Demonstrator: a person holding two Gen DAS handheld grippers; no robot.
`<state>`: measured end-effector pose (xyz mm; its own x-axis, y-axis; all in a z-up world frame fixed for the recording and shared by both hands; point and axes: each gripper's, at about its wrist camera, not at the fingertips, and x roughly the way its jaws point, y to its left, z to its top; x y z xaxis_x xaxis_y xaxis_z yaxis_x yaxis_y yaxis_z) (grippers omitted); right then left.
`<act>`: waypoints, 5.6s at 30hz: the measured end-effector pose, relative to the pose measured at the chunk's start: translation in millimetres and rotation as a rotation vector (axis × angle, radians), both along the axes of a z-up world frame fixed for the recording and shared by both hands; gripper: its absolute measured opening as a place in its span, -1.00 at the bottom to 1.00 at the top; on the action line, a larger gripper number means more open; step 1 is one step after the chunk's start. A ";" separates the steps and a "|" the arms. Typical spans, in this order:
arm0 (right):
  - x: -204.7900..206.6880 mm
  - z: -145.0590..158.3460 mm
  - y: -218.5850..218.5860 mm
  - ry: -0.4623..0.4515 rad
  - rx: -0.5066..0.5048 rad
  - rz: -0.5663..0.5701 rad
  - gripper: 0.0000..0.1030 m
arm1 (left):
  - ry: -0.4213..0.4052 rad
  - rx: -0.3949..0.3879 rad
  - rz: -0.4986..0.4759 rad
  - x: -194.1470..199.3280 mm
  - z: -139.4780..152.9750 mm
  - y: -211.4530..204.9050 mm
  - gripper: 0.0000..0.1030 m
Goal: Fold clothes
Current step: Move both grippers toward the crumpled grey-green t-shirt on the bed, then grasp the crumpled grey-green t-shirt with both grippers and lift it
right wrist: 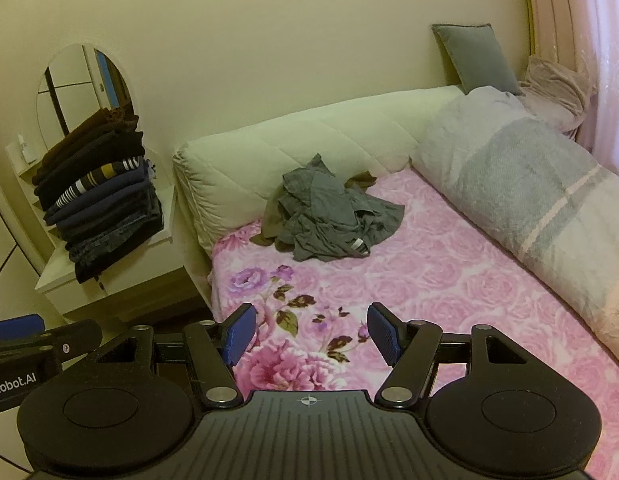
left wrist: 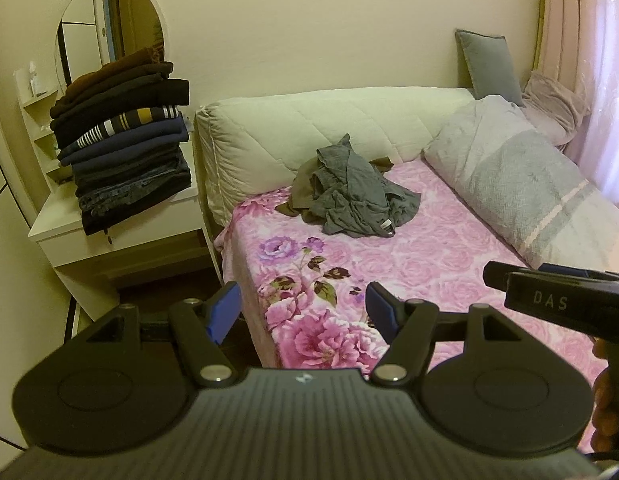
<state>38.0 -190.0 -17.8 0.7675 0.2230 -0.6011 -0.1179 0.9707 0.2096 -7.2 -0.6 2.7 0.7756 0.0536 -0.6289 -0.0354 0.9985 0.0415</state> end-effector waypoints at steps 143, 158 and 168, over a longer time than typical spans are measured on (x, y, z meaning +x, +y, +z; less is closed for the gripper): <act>462.2 -371.9 -111.8 0.533 1.044 -0.829 -0.25 | 0.371 -0.200 -0.454 626.3 -300.9 -23.5 0.09; 466.4 -419.7 -104.7 0.495 1.262 -0.943 -0.45 | 0.473 -0.447 -0.353 659.6 -365.1 -16.3 -0.71; 426.6 -342.6 -116.8 0.300 1.084 -0.837 -1.00 | 0.462 -0.514 -0.531 630.0 -311.7 -7.6 -0.93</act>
